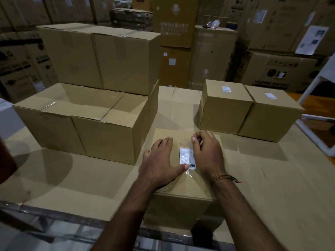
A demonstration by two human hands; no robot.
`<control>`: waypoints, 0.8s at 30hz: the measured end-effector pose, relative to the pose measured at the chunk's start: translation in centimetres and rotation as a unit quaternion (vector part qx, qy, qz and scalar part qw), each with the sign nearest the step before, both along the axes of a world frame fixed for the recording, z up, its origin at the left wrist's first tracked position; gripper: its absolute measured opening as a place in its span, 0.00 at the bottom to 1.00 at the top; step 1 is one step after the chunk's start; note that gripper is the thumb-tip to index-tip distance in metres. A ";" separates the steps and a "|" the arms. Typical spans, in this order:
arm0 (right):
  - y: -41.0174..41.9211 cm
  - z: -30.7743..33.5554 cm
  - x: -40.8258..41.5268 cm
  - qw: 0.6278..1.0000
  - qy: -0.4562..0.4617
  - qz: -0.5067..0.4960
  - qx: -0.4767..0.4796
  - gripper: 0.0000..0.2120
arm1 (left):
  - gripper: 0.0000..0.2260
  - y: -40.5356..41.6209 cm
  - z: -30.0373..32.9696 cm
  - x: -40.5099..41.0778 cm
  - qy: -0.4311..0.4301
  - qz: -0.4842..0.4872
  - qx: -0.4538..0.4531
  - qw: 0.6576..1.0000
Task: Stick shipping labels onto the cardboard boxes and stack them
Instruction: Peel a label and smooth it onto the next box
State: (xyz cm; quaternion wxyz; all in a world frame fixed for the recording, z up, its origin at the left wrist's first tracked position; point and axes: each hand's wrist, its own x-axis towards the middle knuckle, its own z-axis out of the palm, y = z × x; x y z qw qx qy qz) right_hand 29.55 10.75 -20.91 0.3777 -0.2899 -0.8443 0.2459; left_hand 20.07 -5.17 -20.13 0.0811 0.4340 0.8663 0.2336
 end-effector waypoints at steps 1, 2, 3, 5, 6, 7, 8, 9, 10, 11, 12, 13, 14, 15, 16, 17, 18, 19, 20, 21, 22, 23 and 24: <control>-0.1 0.1 0.0 1.000 0.008 -0.001 0.002 0.06 | 0.47 0.0 0.0 0.0 -0.001 0.000 0.001 1.000; -0.1 0.1 0.0 1.000 0.014 -0.002 0.004 0.06 | 0.47 0.0 0.1 0.0 -0.001 -0.001 0.003 1.000; -0.2 0.2 0.0 1.000 0.019 -0.001 0.005 0.06 | 0.47 0.0 0.1 0.1 -0.001 -0.002 0.004 1.000; -0.2 0.2 0.0 1.000 0.027 0.005 -0.001 0.05 | 0.47 0.0 0.2 0.1 -0.004 -0.004 0.003 1.000; -0.2 0.2 0.0 1.000 0.029 0.008 -0.008 0.05 | 0.46 -0.1 0.3 0.1 -0.004 -0.004 0.003 1.000; -0.3 0.2 0.1 0.999 0.031 0.012 -0.019 0.05 | 0.46 -0.1 0.3 0.1 -0.004 -0.005 0.002 1.000; -0.2 0.2 0.1 0.999 0.031 0.015 -0.037 0.05 | 0.46 -0.1 0.4 0.2 -0.005 -0.004 0.001 1.000; -0.3 0.3 0.2 0.998 0.028 0.019 -0.058 0.05 | 0.46 -0.2 0.4 0.2 -0.006 -0.004 0.002 1.000; -0.4 0.3 0.2 0.997 0.021 0.022 -0.077 0.05 | 0.47 -0.2 0.5 0.3 -0.007 -0.002 0.004 1.000; -0.5 0.5 0.3 0.996 0.011 0.026 -0.086 0.05 | 0.47 -0.2 0.6 0.4 -0.010 0.001 0.006 1.000; -0.7 0.7 0.3 0.996 0.004 0.029 -0.090 0.04 | 0.47 -0.3 0.7 0.4 -0.015 0.005 0.008 1.000; -0.9 1.1 0.4 0.994 0.003 0.034 -0.101 0.03 | 0.48 -0.3 0.8 0.5 -0.020 0.008 0.008 1.000; -1.0 1.3 0.7 0.991 0.005 0.043 -0.127 0.02 | 0.50 -0.3 0.9 0.5 -0.026 0.011 0.007 1.000; -1.0 1.6 1.0 0.985 0.006 0.056 -0.165 0.05 | 0.51 -0.4 0.9 0.5 -0.032 0.014 0.006 0.999; -1.0 1.8 1.6 0.975 0.002 0.075 -0.211 0.11 | 0.52 -0.4 0.9 0.5 -0.037 0.016 0.008 0.999; -0.7 1.9 2.3 0.964 -0.010 0.091 -0.250 0.18 | 0.52 -0.4 0.8 0.4 -0.040 0.017 0.011 0.999; -0.4 2.0 3.0 0.957 -0.032 0.101 -0.271 0.24 | 0.53 -0.4 0.8 0.4 -0.041 0.017 0.013 0.999; 0.0 2.0 3.7 0.952 -0.056 0.108 -0.280 0.29 | 0.53 -0.4 0.7 0.4 -0.041 0.016 0.015 0.999; 0.3 2.1 4.3 0.948 -0.079 0.117 -0.284 0.32 | 0.53 -0.4 0.6 0.4 -0.042 0.016 0.016 0.999; 0.5 2.2 4.7 0.944 -0.099 0.129 -0.287 0.32 | 0.54 -0.3 0.6 0.4 -0.045 0.016 0.019 0.999; 0.6 2.4 4.9 0.940 -0.118 0.141 -0.288 0.31 | 0.55 -0.3 0.5 0.4 -0.049 0.016 0.024 0.998; 0.6 2.6 5.0 0.937 -0.135 0.150 -0.284 0.28 | 0.56 -0.3 0.5 0.3 -0.052 0.015 0.031 0.998; 0.6 2.8 4.9 0.936 -0.148 0.155 -0.279 0.25 | 0.57 -0.3 0.4 0.2 -0.055 0.013 0.035 0.998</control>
